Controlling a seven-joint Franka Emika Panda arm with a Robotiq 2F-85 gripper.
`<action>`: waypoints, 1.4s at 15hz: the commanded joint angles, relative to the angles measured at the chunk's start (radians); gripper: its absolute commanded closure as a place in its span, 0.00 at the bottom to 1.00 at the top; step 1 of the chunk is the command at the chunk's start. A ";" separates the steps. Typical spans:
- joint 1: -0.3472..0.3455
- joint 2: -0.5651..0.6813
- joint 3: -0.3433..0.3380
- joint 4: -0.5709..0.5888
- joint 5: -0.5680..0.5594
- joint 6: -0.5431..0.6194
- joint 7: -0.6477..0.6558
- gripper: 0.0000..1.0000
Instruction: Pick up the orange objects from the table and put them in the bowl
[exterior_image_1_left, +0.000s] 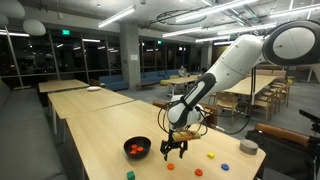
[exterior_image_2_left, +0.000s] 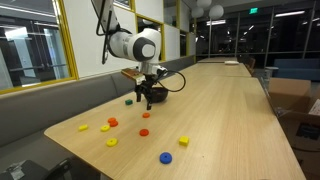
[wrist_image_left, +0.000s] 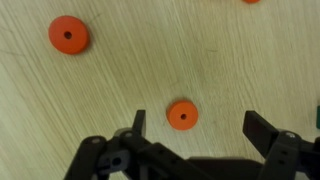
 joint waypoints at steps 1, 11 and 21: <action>0.044 0.036 -0.036 0.024 -0.052 0.068 0.110 0.00; 0.218 0.114 -0.213 0.014 -0.253 0.196 0.432 0.00; 0.198 0.100 -0.138 -0.010 -0.230 0.254 0.408 0.00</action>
